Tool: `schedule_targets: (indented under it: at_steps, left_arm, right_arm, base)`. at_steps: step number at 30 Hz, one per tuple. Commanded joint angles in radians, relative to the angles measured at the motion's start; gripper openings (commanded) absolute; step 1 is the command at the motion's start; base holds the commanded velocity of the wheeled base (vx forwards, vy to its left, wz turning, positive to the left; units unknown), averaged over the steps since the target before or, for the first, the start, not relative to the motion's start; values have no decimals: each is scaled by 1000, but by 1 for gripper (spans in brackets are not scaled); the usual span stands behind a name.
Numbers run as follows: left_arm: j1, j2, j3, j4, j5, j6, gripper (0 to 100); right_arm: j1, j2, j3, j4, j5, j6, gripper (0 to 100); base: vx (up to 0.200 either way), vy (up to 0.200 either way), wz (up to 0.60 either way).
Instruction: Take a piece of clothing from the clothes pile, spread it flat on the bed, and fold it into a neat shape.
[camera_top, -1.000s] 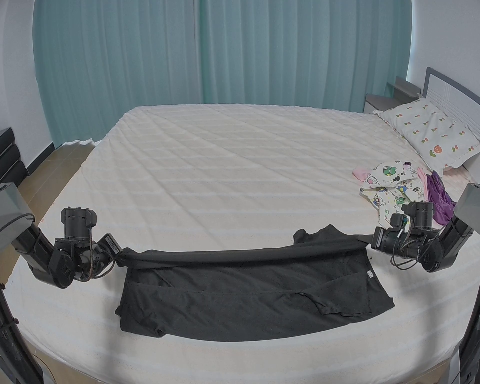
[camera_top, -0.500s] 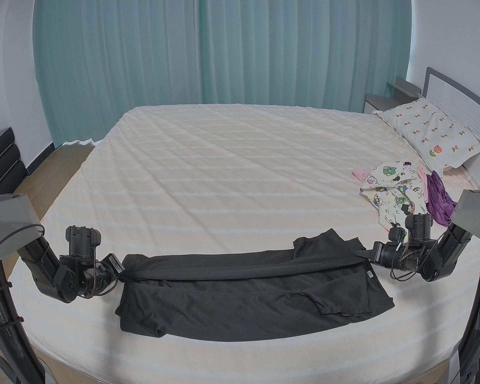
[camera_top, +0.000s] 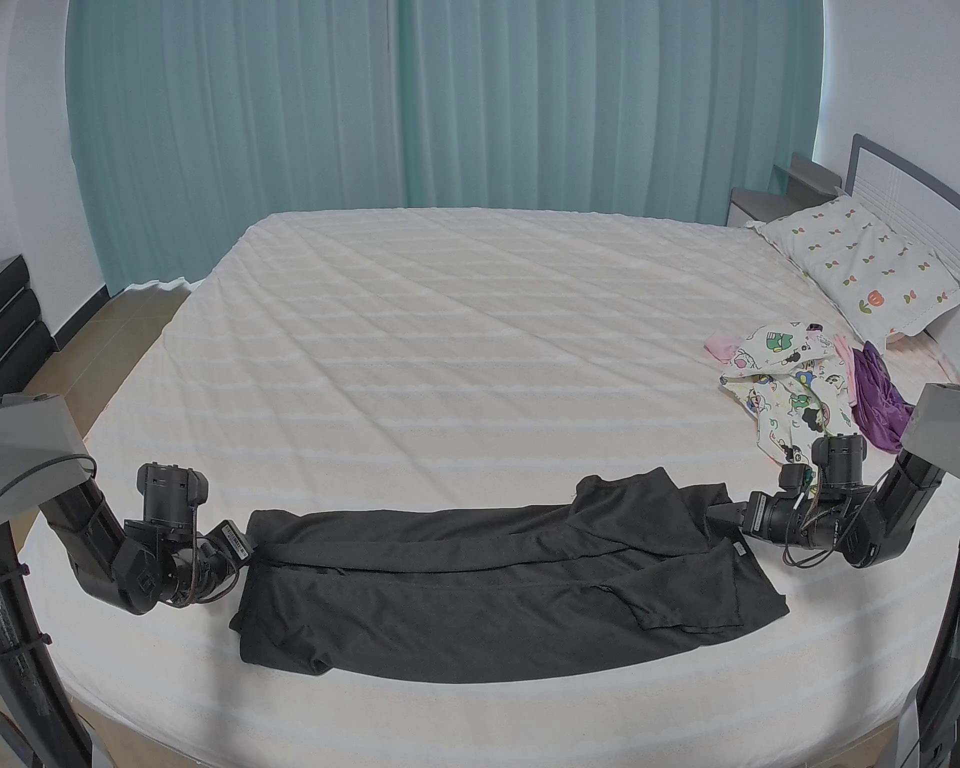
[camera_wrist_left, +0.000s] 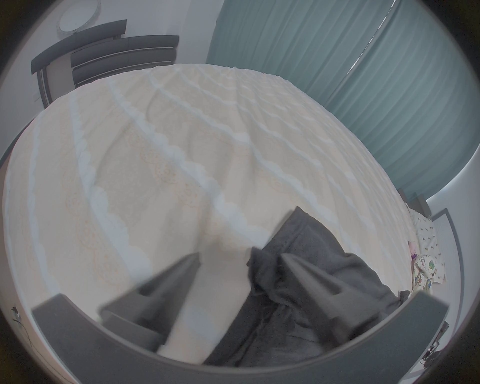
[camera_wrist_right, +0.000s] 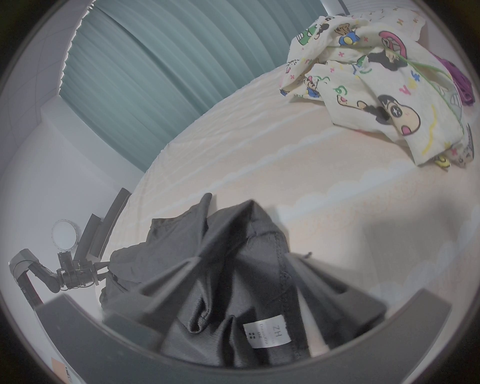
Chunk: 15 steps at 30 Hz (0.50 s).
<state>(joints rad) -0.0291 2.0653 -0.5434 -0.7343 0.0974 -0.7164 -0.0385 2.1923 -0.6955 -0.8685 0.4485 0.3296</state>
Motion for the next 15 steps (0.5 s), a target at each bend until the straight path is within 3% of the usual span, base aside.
schedule_targets:
  at_steps: [1,9,15]
  left_arm:
    - [-2,-5,8,1,1,-2,100]
    - [8,-119,36,1,-2,-51,100]
    - [8,-202,37,7,-4,-135,100]
  right_arm:
    - [-11,-28,-1,-1,2,3,100]
    - [-18,-151,-5,0,59,143,100]
    - [49,-134,-16,6,58,154,100]
  base:
    - [0,0,0]
    - [0,0,0]
    - [0,0,0]
